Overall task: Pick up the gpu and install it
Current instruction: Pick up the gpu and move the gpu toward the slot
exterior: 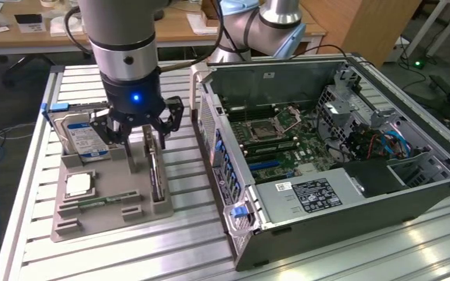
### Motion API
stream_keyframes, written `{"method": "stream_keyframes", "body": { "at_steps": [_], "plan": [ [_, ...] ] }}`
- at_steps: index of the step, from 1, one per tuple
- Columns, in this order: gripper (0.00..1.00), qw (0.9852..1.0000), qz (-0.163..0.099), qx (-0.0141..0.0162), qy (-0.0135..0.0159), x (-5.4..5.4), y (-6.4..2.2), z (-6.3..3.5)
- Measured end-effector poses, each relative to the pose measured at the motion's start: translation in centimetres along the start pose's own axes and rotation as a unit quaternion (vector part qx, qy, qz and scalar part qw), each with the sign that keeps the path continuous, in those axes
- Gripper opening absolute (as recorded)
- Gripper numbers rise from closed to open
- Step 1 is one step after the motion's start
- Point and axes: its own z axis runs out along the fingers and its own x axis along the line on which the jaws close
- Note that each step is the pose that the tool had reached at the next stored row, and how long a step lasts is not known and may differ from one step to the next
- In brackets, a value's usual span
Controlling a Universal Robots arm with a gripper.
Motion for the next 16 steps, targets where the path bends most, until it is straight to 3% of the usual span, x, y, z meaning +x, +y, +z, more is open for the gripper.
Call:
{"method": "stream_keyframes", "body": {
  "at_steps": [16],
  "plan": [
    [0.65, 1.0, 0.0, 0.0003, 0.0001, -0.4, -0.19, 2.91]
  ]
}}
